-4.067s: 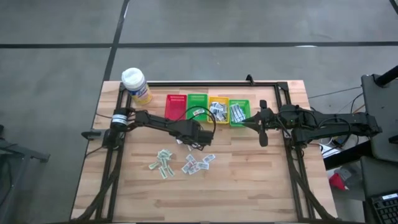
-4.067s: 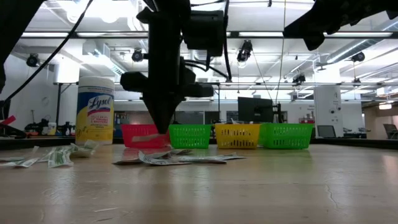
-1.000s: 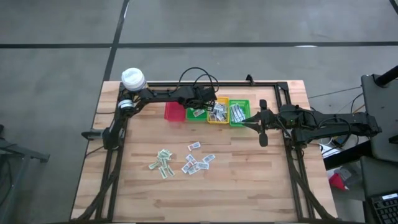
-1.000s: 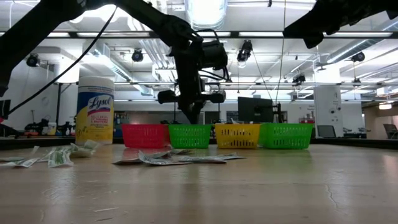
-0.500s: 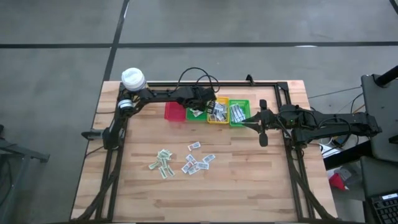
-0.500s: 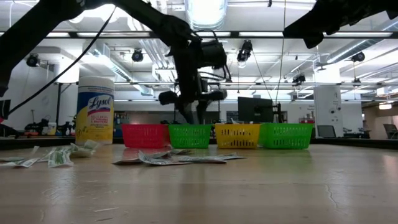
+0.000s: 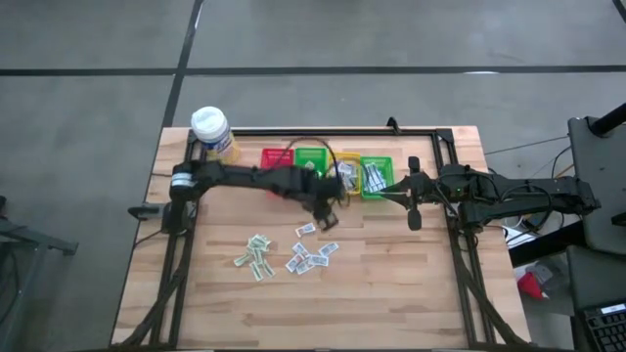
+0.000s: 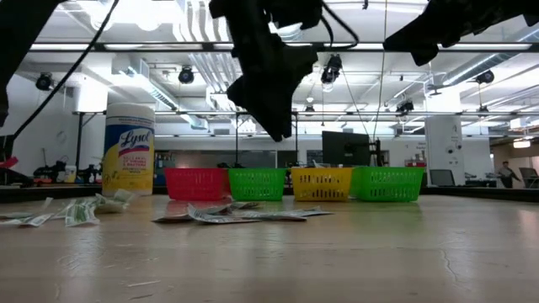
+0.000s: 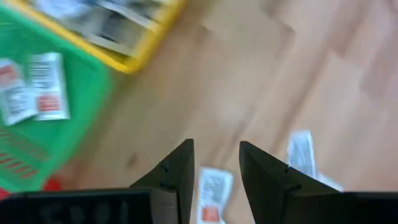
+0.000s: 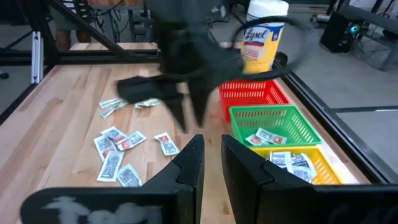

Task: Pick & Place First Aid Supplies
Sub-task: Put the orange ointment pack into the left green bin

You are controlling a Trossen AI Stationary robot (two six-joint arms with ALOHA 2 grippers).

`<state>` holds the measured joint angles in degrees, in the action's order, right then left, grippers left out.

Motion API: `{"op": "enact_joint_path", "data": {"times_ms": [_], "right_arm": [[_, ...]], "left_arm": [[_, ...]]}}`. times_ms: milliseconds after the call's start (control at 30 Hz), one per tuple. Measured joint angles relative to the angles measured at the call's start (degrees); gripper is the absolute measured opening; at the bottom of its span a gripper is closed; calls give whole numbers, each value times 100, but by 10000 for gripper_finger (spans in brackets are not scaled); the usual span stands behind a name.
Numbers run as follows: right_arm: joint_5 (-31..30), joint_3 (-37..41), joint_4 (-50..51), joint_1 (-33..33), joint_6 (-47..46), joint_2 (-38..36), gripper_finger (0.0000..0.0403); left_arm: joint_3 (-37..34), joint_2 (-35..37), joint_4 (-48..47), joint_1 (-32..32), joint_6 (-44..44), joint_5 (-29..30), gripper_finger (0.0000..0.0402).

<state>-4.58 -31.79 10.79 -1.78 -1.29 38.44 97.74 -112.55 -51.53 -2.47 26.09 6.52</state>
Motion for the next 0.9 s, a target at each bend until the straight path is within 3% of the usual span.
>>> {"op": "enact_joint_path", "data": {"times_ms": [300, 633, 900], "right_arm": [[0, 0, 8, 0, 20, 0, 52], [0, 0, 8, 0, -1, 0, 52], [0, 0, 6, 0, -4, 0, 52]], "left_arm": [[-294, 4, -188, 587, -213, 58, 120], [-825, 4, -128, 707, 299, 39, 120], [-1027, 2, 280, 716, 517, -302, 120]]}}
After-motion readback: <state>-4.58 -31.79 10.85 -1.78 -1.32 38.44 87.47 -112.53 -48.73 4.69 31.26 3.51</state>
